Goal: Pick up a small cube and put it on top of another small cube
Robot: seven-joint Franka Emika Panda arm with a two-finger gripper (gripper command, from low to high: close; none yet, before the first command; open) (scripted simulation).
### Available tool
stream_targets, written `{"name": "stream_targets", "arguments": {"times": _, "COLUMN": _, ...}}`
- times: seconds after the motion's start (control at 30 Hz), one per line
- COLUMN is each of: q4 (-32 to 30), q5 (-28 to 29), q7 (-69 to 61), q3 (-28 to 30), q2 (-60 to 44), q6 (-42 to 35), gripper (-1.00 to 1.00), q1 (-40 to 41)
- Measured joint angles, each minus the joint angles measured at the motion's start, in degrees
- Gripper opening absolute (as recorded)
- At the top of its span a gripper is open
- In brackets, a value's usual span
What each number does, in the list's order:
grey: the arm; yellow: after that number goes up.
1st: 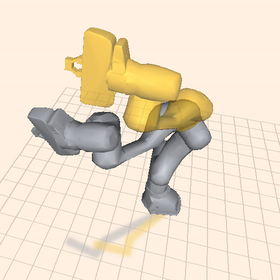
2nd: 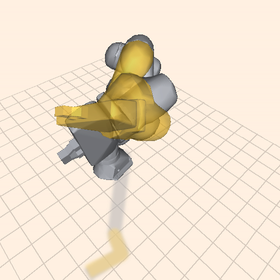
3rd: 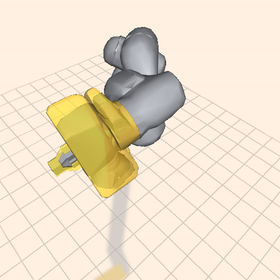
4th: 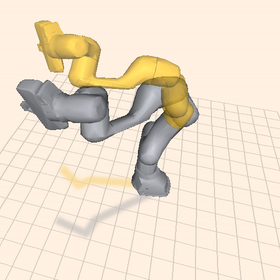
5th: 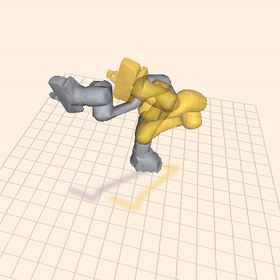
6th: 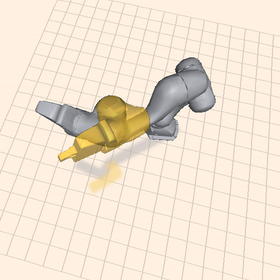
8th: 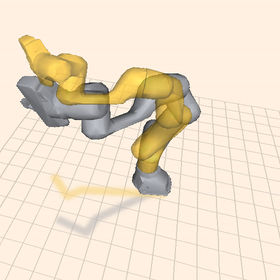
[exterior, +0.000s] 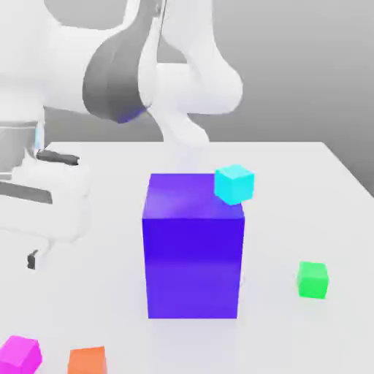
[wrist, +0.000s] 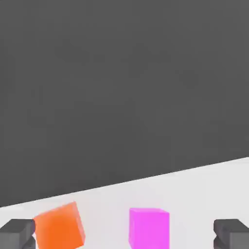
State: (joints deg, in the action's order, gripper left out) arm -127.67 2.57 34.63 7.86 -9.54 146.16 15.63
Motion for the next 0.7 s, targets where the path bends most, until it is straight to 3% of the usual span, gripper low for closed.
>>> {"name": "stream_targets", "arguments": {"times": 0.33, "q4": 2.54, "q5": -8.23, "q7": -9.07, "q3": -3.04, "q2": -20.44, "q6": 8.84, "gripper": 0.0, "q1": 7.68}}
{"name": "stream_targets", "arguments": {"times": 0.37, "q4": 2.9, "q5": -8.47, "q7": -9.28, "q3": -3.29, "q2": -22.05, "q6": 10.05, "gripper": -1.0, "q1": 7.89}}
{"name": "stream_targets", "arguments": {"times": 0.57, "q4": 3.08, "q5": -8.61, "q7": -9.38, "q3": -3.44, "q2": -22.84, "q6": 10.6, "gripper": -1.0, "q1": 8.02}}
{"name": "stream_targets", "arguments": {"times": 0.7, "q4": 1.79, "q5": -7.7, "q7": -8.72, "q3": -2.7, "q2": -17.19, "q6": 6.24, "gripper": -1.0, "q1": 7.5}}
